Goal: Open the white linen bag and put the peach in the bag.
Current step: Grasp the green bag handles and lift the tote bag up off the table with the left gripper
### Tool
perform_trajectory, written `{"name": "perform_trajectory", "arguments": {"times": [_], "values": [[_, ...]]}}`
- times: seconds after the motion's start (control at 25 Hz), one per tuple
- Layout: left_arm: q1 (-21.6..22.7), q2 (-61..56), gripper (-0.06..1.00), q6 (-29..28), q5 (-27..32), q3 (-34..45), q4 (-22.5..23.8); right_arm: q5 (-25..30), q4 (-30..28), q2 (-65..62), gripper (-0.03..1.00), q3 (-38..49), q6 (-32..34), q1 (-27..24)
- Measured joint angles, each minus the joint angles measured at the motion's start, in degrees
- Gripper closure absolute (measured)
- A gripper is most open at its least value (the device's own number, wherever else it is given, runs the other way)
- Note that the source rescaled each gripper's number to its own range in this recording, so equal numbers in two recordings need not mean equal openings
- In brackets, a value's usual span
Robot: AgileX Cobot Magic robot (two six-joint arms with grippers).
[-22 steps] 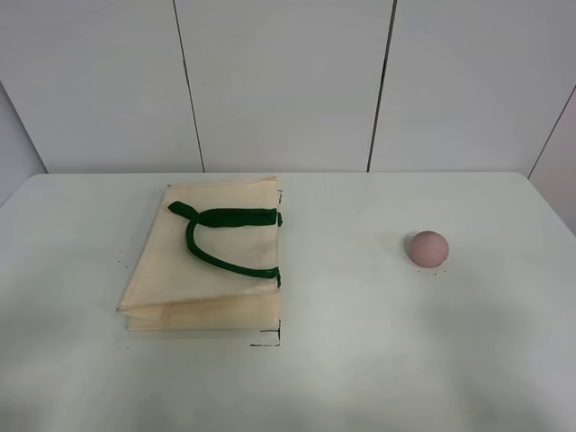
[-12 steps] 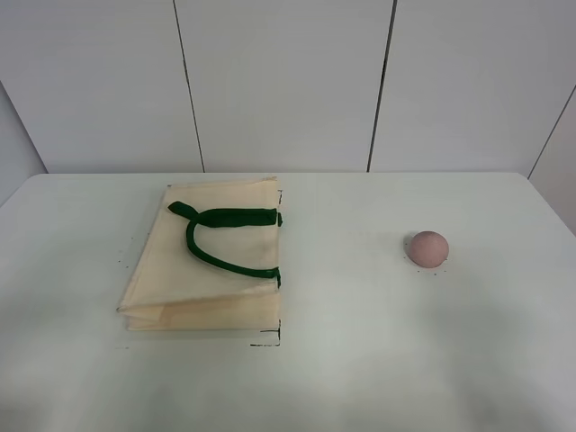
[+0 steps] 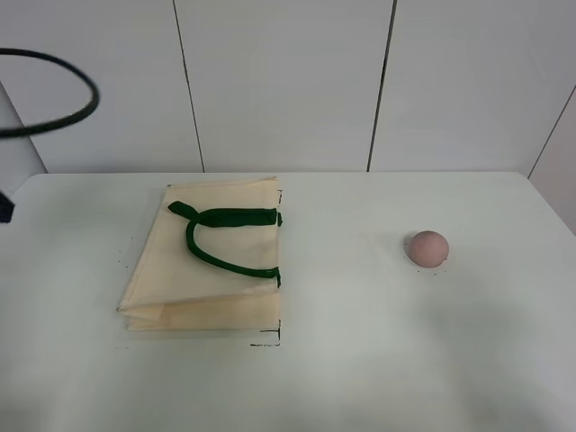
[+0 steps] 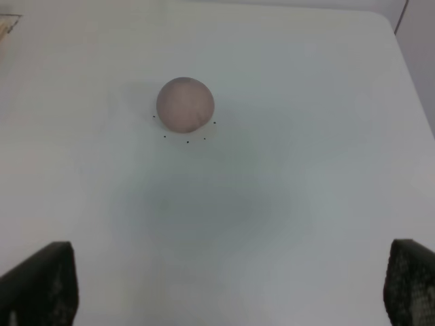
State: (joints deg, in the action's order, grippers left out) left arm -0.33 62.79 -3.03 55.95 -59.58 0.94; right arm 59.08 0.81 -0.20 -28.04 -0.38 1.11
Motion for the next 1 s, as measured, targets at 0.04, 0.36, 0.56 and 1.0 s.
{"name": "perform_trajectory", "arguments": {"times": [0.04,0.36,0.56,1.0], "values": [[0.0,3.85,0.07,0.0,-0.87,-2.5,0.0,0.0,0.0,0.0,-0.03,0.0,0.0,0.0],[-0.55,33.23,0.07,-1.19,-3.15,-21.32,-0.1,0.0,0.0,0.0,-0.03,0.0,0.0,0.0],[-6.32,44.07,0.07,-6.77,-2.41,-28.92,-0.03,0.0,0.0,0.0,-0.03,0.0,0.0,0.0],[-16.21,57.65,0.07,-17.25,-5.16,-34.71,-0.22,0.0,0.0,0.0,-0.03,0.0,0.0,0.0]]}}
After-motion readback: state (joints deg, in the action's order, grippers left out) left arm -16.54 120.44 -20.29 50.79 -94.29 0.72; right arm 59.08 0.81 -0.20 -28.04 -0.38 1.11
